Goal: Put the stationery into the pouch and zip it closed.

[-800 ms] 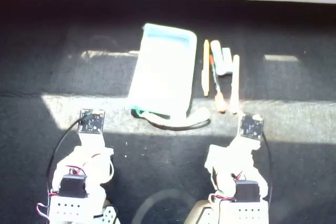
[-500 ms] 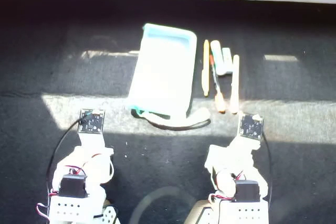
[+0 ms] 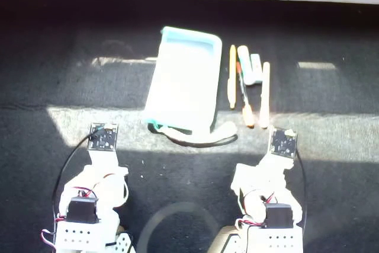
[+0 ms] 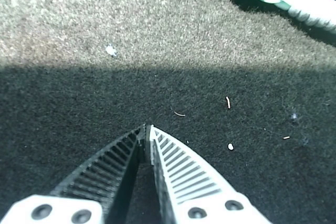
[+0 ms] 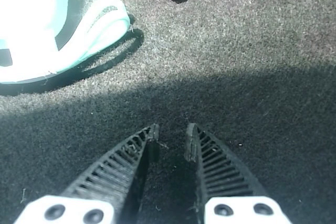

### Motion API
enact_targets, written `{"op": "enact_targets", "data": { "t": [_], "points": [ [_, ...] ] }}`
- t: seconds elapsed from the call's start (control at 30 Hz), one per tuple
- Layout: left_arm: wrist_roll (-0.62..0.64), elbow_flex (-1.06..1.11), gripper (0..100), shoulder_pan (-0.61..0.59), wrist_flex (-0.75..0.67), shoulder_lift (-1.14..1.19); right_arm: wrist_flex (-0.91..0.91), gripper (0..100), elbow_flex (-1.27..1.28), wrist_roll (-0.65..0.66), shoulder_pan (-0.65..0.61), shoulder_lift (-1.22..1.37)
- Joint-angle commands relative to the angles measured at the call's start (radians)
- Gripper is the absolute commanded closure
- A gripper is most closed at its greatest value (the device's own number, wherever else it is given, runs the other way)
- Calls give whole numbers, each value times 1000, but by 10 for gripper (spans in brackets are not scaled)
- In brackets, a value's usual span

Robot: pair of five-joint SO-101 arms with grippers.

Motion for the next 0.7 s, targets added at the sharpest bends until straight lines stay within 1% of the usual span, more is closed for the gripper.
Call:
{"op": "enact_targets", "data": {
  "t": [0.0,0.53,0.57,0.6,0.67],
  "points": [
    [11,15,977,16,5,-8,5,896,124,-5,8,-5],
    [9,15,977,16,0,-8,5,896,124,-5,8,-5],
    [11,15,977,13,-26,-10,5,896,124,-5,8,-5],
    [11,15,977,10,-91,-10,5,896,124,-5,8,-5],
    [11,15,977,-4,-269,-10,5,896,124,-5,8,-5]
  ]
}}
